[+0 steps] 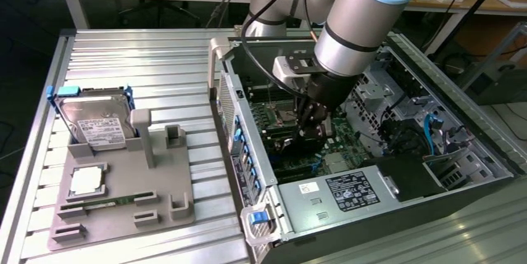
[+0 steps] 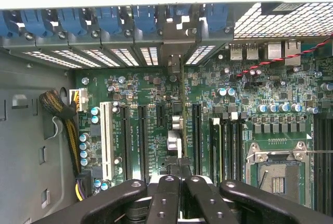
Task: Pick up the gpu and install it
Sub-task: 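Press down on the gpu until it lock into place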
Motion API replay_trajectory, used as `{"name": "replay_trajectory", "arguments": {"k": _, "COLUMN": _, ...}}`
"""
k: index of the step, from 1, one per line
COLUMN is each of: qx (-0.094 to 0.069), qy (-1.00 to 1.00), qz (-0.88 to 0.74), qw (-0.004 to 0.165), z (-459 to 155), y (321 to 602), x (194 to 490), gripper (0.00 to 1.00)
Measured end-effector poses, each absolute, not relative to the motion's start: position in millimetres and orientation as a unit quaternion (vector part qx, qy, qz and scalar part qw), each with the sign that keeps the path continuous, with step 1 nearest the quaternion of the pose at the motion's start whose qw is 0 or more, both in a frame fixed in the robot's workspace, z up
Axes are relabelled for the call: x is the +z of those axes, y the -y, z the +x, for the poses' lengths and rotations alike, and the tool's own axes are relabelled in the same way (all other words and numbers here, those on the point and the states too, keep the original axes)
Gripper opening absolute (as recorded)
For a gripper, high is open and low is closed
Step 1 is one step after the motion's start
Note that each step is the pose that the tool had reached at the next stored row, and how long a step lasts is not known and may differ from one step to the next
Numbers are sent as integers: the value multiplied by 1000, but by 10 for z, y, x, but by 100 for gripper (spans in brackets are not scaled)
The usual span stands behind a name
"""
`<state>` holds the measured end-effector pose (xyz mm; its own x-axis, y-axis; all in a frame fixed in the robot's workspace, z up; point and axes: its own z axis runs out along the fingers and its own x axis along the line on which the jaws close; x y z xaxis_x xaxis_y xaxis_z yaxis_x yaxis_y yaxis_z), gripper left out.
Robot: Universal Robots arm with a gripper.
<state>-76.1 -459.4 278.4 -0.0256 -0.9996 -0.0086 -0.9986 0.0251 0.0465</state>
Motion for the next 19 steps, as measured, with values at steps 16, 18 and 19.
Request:
{"name": "replay_trajectory", "arguments": {"k": 16, "qx": -20, "qy": 716, "qz": 698, "qw": 13, "z": -762, "y": 4594, "x": 2876, "gripper": 11}}
{"name": "replay_trajectory", "arguments": {"k": 18, "qx": -20, "qy": 716, "qz": 698, "qw": 13, "z": -765, "y": 4594, "x": 2946, "gripper": 11}}
{"name": "replay_trajectory", "arguments": {"k": 19, "qx": -20, "qy": 716, "qz": 698, "qw": 13, "z": -768, "y": 4594, "x": 2971, "gripper": 11}}
